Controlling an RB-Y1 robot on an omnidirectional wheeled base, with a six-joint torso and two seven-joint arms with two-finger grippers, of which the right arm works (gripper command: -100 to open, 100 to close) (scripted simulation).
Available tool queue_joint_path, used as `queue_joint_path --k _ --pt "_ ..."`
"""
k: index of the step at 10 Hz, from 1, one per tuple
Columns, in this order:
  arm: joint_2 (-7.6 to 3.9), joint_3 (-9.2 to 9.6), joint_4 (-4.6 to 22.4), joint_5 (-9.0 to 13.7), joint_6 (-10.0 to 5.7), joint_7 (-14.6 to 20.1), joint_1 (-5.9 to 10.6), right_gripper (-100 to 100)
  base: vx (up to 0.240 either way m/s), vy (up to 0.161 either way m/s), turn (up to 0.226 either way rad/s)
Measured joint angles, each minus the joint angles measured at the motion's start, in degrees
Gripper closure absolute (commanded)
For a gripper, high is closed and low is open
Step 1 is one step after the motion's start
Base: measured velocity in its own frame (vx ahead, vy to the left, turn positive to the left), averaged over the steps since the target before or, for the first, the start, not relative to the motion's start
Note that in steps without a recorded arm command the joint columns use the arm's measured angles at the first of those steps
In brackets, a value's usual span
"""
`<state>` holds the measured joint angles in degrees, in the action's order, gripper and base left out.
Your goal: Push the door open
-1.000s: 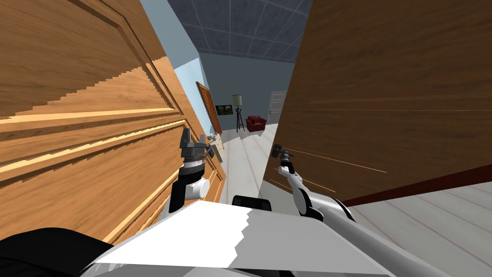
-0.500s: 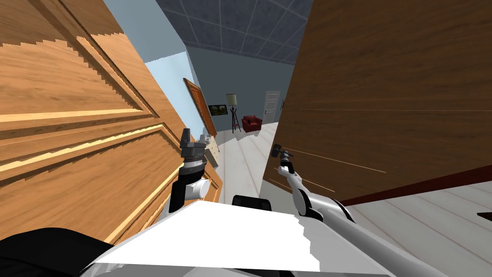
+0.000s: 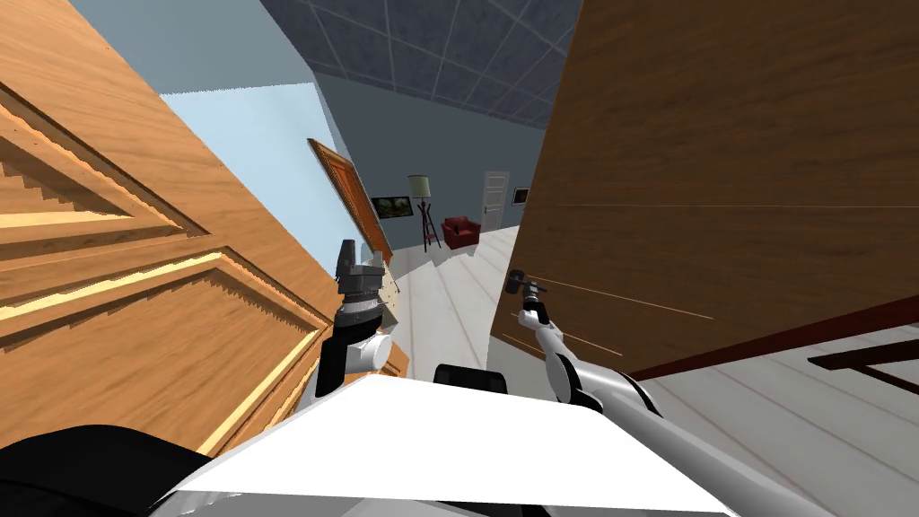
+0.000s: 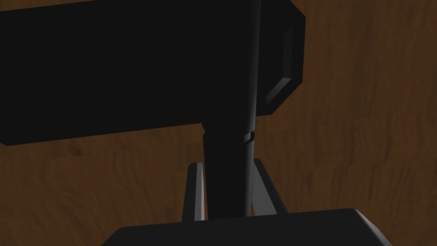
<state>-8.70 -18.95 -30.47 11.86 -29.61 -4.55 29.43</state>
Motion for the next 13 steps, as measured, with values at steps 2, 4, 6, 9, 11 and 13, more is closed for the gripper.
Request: queue_joint_path --k 2,4,6,9,11,13 --pt "-0.29 -0.17 1.71 0.13 -0.8 -0.07 1.08 100 0.182 0.09 -0.184" --pt "-0.01 -0.39 0.85 0.22 -0.91 -0.41 0.47 100 0.135 0.069 -0.113" --pt "-0.17 -0.34 1.66 0.28 -0.87 -0.51 0.99 100 0.162 0.102 -0.175" --pt "-0.28 -0.49 1.17 0.4 -0.66 -0.55 0.65 100 0.153 0.087 -0.129" --pt "-0.27 -0.63 0.32 0.46 -0.38 -0.78 0.12 100 0.18 0.099 -0.151" --pt "-0.55 -0.73 0.73 0.53 -0.67 -0.77 0.23 100 0.117 0.073 -0.079"
